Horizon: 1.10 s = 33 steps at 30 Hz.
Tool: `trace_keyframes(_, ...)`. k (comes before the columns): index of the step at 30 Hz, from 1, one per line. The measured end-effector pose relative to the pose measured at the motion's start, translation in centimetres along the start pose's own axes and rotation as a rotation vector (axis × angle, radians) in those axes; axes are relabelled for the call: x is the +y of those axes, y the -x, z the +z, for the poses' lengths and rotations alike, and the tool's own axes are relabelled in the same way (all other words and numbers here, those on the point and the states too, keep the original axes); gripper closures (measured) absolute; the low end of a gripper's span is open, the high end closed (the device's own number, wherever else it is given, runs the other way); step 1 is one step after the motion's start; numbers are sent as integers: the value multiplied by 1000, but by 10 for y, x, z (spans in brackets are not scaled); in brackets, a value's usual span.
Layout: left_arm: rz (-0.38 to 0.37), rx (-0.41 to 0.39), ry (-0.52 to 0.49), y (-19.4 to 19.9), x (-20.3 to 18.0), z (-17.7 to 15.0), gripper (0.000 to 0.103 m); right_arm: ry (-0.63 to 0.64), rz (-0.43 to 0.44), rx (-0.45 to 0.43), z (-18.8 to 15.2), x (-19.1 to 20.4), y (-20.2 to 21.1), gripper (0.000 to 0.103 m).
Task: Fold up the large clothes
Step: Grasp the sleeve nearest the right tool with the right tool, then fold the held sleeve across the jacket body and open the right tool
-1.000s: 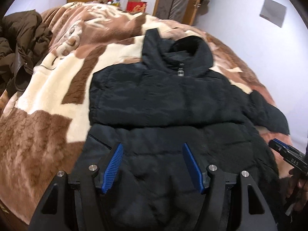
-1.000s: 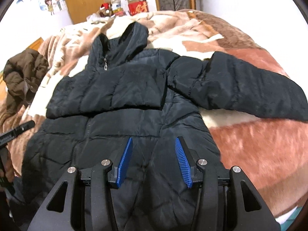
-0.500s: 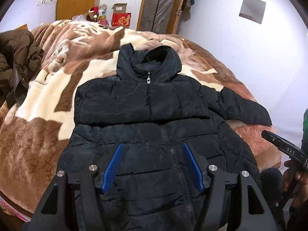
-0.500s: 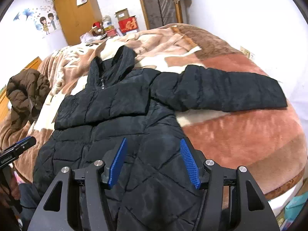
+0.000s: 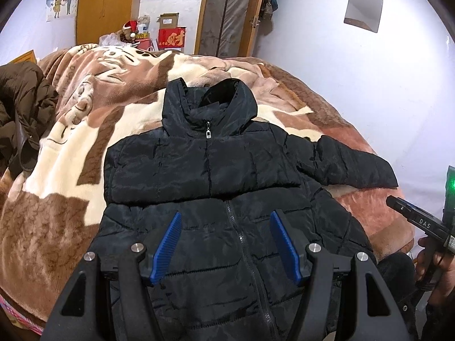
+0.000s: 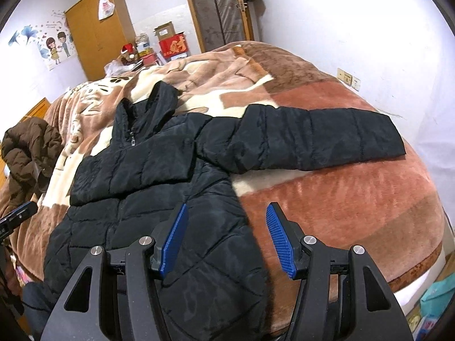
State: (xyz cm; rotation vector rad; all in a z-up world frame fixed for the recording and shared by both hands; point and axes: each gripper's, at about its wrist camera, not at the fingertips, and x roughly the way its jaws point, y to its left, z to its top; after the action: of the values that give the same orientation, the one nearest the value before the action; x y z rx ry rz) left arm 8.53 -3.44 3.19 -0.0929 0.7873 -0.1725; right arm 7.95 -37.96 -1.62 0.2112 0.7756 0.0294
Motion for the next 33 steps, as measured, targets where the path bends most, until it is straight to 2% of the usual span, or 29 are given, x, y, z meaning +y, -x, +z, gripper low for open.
trace_keyframes(6, 6, 8, -18, -19, -3, 14, 36, -90, -33, 29, 11, -38, -24, 45)
trace_keyframes(14, -5, 50, 0, -59, -1, 28, 36, -301, -66, 97, 29, -118, -72, 44)
trace_keyframes(19, -3, 95, 0, -81, -1, 26, 36, -433, -88, 121, 33, -165, -103, 40)
trace_keyframes(23, 6, 121, 6, -96, 4, 26, 36, -505, -105, 119, 37, -191, -122, 39)
trace_keyframes(27, 21, 137, 12, -108, 10, 29, 36, -572, -97, 81, 41, -213, -132, 39)
trace_keyframes(33, 37, 162, 33, -127, 19, 31, 36, -602, -115, 31, 55, -228, -141, 39)
